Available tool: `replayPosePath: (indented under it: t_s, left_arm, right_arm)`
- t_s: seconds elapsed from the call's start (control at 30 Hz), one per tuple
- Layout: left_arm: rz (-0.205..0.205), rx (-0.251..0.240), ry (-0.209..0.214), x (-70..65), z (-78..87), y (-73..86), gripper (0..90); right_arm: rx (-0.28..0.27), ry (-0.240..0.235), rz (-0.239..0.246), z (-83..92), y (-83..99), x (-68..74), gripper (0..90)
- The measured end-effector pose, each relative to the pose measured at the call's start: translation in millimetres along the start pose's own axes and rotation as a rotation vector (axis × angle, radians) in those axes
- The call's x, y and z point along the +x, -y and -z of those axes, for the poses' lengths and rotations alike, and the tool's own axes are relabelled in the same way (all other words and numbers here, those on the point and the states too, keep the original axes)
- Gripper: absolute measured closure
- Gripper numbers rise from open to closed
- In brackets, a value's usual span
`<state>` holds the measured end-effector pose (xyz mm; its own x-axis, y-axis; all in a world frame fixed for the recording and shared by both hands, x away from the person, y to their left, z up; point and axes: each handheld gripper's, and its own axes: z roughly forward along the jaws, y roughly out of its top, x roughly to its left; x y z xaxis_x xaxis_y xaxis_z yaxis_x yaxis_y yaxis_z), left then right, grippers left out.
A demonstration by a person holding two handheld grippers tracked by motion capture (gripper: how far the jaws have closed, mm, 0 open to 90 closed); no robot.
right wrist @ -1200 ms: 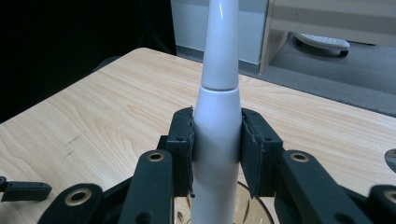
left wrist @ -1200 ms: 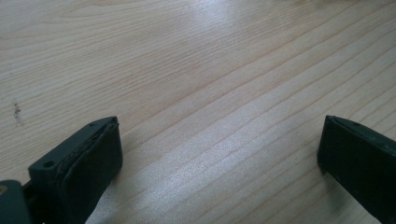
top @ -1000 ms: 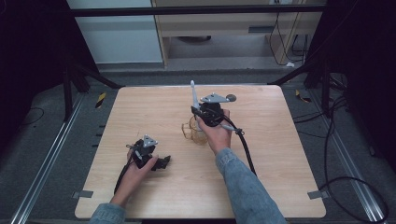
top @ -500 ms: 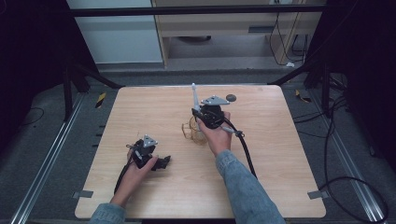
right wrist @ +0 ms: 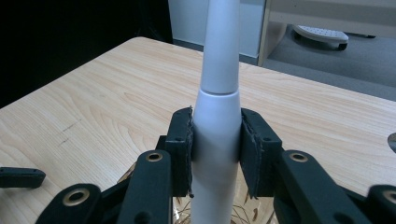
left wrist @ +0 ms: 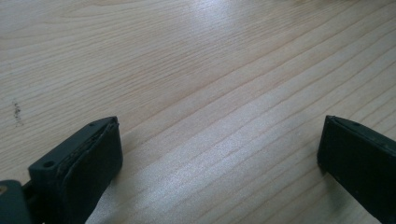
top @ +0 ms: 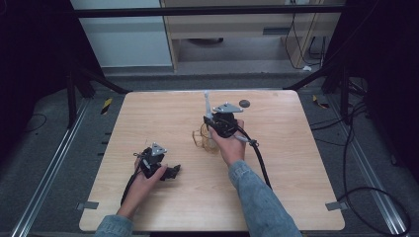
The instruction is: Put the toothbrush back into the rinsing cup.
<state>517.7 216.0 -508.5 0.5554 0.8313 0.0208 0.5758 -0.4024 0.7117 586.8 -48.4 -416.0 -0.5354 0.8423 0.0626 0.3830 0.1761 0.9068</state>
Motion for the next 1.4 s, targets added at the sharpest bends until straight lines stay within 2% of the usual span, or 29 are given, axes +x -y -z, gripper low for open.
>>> replayPosePath:
  t_s: [1.4]
  left_arm:
    - [-0.001,0.000,0.000,0.1,0.0,0.0,0.0]
  right_arm:
    - [0.038,-0.002,0.014,-3.8,0.7,-0.1,66.8]
